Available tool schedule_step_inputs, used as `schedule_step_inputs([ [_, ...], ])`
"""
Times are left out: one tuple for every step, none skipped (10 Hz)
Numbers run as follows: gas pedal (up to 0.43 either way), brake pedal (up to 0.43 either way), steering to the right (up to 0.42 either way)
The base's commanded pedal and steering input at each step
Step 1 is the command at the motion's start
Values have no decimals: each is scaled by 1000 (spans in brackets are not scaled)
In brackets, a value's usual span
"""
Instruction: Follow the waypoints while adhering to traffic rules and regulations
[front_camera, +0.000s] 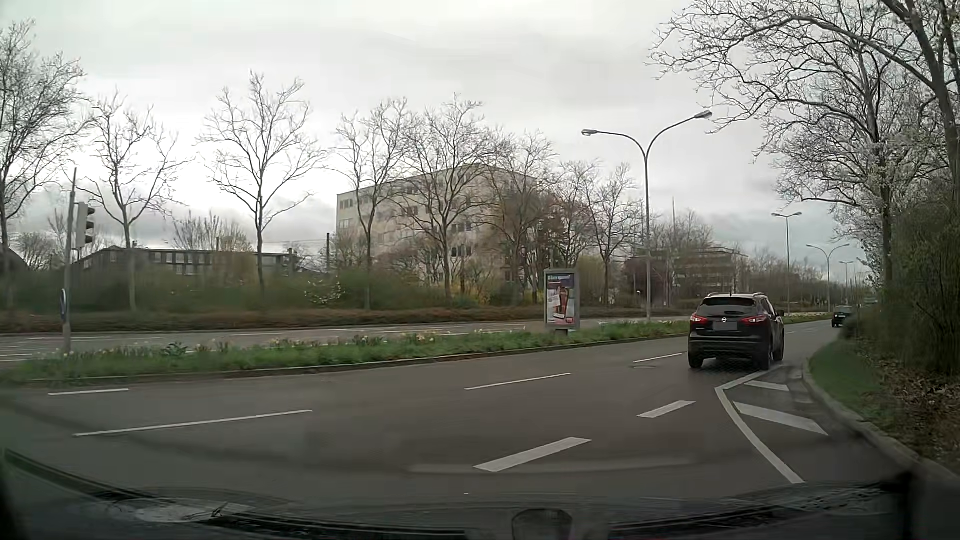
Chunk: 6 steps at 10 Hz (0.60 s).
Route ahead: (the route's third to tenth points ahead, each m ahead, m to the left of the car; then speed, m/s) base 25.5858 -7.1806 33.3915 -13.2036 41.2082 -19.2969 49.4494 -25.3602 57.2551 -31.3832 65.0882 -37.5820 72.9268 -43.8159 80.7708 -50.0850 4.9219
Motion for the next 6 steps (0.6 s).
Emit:
schedule_step_inputs([
  [339,0,171],
  [339,0,169],
  [339,0,165],
  [339,0,164],
  [339,0,164],
  [331,0,164],
])
